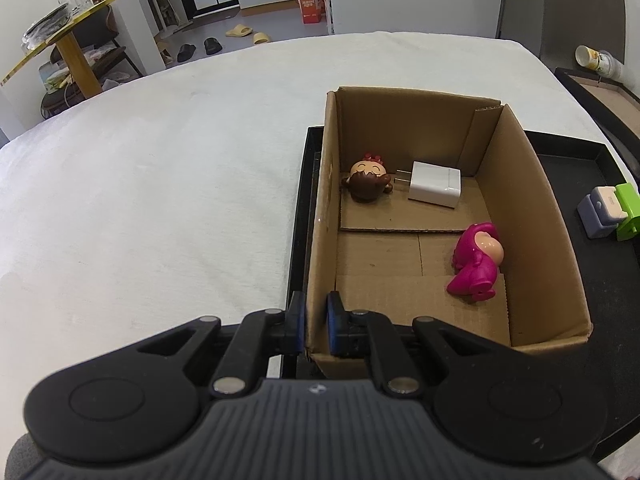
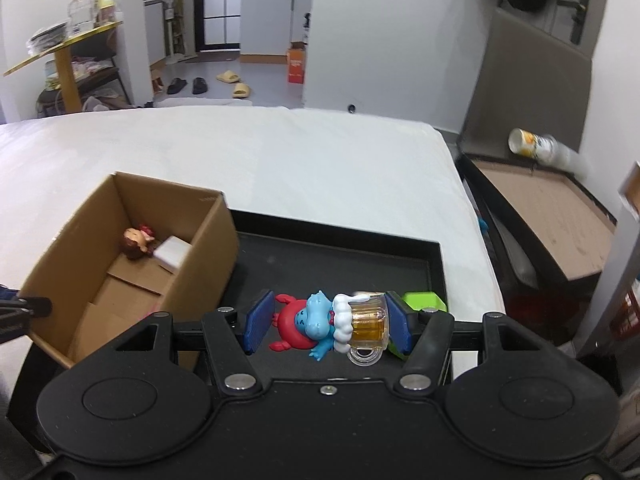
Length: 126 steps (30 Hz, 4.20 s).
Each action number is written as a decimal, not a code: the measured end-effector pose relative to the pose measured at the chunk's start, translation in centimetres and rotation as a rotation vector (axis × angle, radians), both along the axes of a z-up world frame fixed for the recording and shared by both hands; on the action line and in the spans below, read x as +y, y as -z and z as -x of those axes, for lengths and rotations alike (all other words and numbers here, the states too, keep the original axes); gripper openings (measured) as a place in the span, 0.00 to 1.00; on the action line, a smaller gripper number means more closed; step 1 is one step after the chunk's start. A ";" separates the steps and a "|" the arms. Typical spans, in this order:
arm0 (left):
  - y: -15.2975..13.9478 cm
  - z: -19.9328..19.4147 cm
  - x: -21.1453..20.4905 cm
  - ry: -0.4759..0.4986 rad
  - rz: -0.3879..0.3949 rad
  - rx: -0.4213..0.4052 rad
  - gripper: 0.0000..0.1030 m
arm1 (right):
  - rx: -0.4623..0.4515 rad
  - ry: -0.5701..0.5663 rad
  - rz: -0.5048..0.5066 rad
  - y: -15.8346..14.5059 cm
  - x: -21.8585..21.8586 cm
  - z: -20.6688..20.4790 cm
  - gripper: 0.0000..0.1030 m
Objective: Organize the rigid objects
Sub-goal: 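Carry the figurine over the box and drop it inside, then move the right gripper back to the white-and-blue toy block, then close the right gripper on the white-and-blue block and lift it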
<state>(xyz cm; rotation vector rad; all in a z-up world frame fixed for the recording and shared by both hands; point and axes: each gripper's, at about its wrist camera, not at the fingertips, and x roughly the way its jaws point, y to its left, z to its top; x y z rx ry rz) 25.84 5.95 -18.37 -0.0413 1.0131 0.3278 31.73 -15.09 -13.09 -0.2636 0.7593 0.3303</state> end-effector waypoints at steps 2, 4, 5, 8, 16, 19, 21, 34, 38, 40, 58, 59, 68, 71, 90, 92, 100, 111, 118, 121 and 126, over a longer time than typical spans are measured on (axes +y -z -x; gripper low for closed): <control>0.0 0.0 0.0 0.005 0.000 -0.003 0.09 | -0.007 -0.022 0.008 -0.2 0.7 0.1 0.56; -0.1 0.1 0.2 0.005 0.009 -0.006 0.09 | -0.013 -0.043 0.013 -0.6 1.5 0.3 0.56; -0.1 0.1 0.2 0.006 0.011 -0.007 0.09 | -0.016 -0.053 0.015 -0.7 1.8 0.3 0.56; 0.0 0.2 0.2 0.010 0.014 -0.011 0.09 | -0.029 -0.081 0.017 -1.3 2.8 0.4 0.57; 0.1 0.3 0.9 0.006 0.055 -0.022 0.08 | -0.050 -0.143 0.042 -1.9 5.9 -0.2 0.57; 0.0 0.4 1.0 0.005 0.068 -0.025 0.08 | -0.053 -0.165 0.058 -1.9 7.1 -0.6 0.57; 0.0 0.5 1.2 0.008 0.074 -0.027 0.08 | -0.057 -0.179 0.067 -2.0 7.9 -0.8 0.57; 0.3 0.6 2.0 0.005 0.129 -0.035 0.08 | -0.034 -0.280 0.090 -2.0 12.4 -0.6 0.57; 0.3 0.7 2.1 0.004 0.137 -0.037 0.08 | -0.014 -0.308 0.083 -1.9 13.5 -0.3 0.57; 0.3 0.7 2.2 0.003 0.141 -0.038 0.08 | -0.001 -0.315 0.071 -1.8 14.1 -0.4 0.57; 0.3 0.8 2.3 0.002 0.146 -0.036 0.08 | 0.062 -0.318 -0.054 -3.3 14.5 -1.2 0.60; 0.3 0.8 2.3 0.002 0.145 -0.039 0.08 | 0.064 -0.313 -0.057 -3.3 14.2 -1.1 0.60; 0.3 0.7 2.0 0.003 0.133 -0.037 0.08 | 0.077 -0.267 -0.047 -3.1 11.1 0.1 0.63; 0.3 0.6 2.1 0.000 0.133 -0.036 0.08 | 0.089 -0.249 -0.051 -3.2 9.8 0.3 0.68; 0.5 0.3 1.4 0.005 0.098 -0.021 0.08 | 0.146 -0.077 -0.074 -1.7 1.8 0.6 0.74; 0.5 0.2 1.3 0.002 0.094 -0.018 0.08 | 0.151 -0.061 -0.082 -1.5 1.0 0.5 0.74; 0.6 0.1 1.1 0.000 0.080 -0.013 0.08 | 0.155 -0.022 -0.093 -0.5 -1.2 -0.1 0.74; 0.6 0.0 0.7 0.002 0.049 -0.002 0.08 | 0.145 0.028 -0.079 0.7 -4.2 -1.7 0.74; 0.6 -0.1 0.6 0.004 0.043 0.000 0.08 | 0.129 0.020 -0.062 1.4 -4.7 -3.2 0.73; 0.6 -0.1 0.6 0.009 0.042 0.001 0.08 | 0.136 0.025 -0.064 1.8 -4.3 -4.3 0.72; 0.6 -0.2 0.7 0.012 0.048 0.005 0.08 | 0.153 0.039 -0.048 3.2 -3.4 -6.1 0.71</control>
